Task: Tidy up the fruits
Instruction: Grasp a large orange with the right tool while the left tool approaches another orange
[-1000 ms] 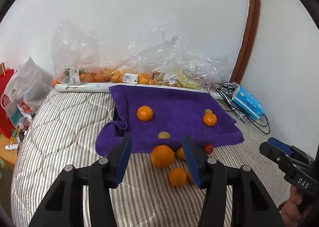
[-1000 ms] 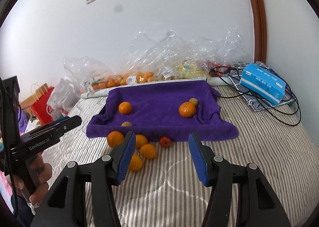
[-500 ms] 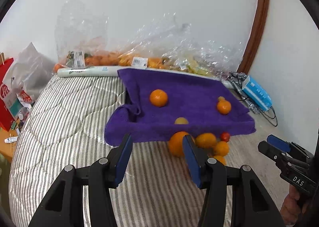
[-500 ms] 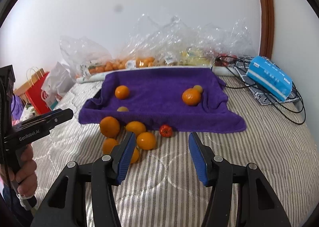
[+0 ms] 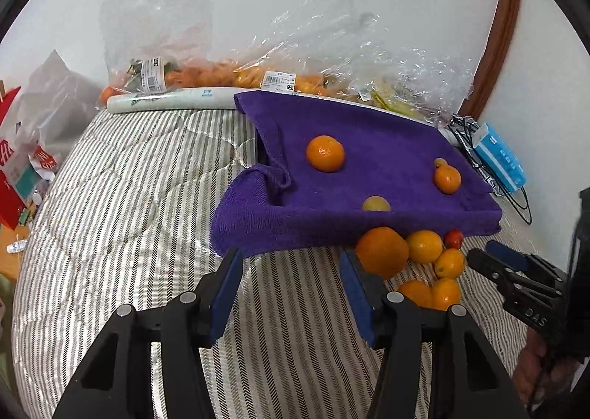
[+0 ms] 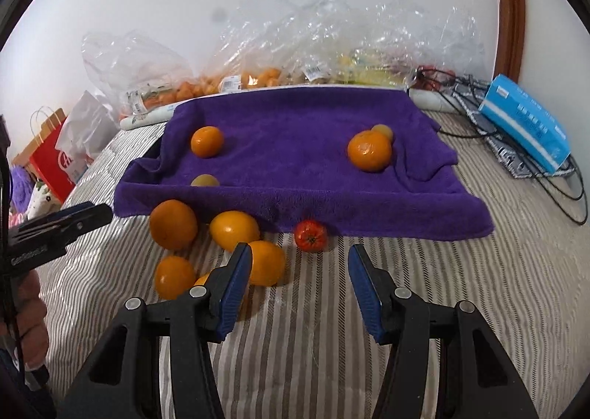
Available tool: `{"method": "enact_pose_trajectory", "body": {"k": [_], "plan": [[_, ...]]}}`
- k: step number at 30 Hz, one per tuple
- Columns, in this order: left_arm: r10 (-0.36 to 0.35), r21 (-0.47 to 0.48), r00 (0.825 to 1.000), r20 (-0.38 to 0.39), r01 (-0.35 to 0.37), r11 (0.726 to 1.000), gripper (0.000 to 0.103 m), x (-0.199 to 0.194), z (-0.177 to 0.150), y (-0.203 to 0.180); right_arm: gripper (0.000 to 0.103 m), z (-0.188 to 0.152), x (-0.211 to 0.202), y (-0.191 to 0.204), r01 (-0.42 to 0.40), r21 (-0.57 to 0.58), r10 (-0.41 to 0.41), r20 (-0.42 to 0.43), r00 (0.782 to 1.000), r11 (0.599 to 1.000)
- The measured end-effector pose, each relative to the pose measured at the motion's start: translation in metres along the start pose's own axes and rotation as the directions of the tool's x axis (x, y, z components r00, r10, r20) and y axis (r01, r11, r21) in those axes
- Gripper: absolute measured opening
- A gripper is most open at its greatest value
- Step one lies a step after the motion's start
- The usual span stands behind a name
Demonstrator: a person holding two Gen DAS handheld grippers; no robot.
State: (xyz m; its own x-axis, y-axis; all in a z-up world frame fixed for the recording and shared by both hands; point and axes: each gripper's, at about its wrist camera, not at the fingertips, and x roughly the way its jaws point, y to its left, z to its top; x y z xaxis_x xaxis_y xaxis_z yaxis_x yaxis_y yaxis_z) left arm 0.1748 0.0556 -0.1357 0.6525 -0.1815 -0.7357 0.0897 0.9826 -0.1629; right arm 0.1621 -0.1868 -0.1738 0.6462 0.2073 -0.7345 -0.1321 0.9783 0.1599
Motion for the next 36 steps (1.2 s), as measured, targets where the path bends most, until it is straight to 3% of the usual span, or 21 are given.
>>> {"method": "enact_pose_trajectory", "body": {"k": [10, 14, 20, 24, 34, 36], "plan": [[-0.058, -0.06, 0.998, -0.009, 0.058, 0.997, 0.053, 0.007, 0.0, 0.012, 0.056, 0.009, 0.017, 0.006, -0.012, -0.015, 0.012, 0.0, 1.0, 1.0], [-0.063, -0.076, 0.998, -0.009, 0.062, 0.995, 0.053, 0.007, -0.001, 0.015, 0.057, 0.01, 0.028, 0.01, -0.062, -0.01, 0.061, -0.049, 0.997, 0.998], [-0.064, -0.094, 0.998, -0.017, 0.062, 0.994, 0.053, 0.01, -0.001, 0.02, 0.057, 0.001, 0.031, 0.02, -0.025, -0.09, 0.021, -0.042, 0.999, 0.996], [-0.056, -0.104, 0.998, -0.023, 0.054, 0.993, 0.053, 0.012, -0.001, 0.022, 0.034, 0.0, 0.027, 0.01, -0.058, -0.059, 0.054, -0.062, 0.997, 0.997], [-0.039, -0.097, 0.999, -0.025, 0.037, 0.995, 0.053, 0.018, -0.003, 0.021, 0.041, -0.007, 0.031, 0.009, -0.071, -0.076, 0.065, -0.073, 0.995, 0.995], [-0.05, -0.1, 0.998, -0.025, 0.048, 0.994, 0.053, 0.019, -0.004, 0.022, 0.034, -0.007, 0.03, 0.01, -0.07, -0.09, 0.064, -0.068, 0.996, 0.993]]}}
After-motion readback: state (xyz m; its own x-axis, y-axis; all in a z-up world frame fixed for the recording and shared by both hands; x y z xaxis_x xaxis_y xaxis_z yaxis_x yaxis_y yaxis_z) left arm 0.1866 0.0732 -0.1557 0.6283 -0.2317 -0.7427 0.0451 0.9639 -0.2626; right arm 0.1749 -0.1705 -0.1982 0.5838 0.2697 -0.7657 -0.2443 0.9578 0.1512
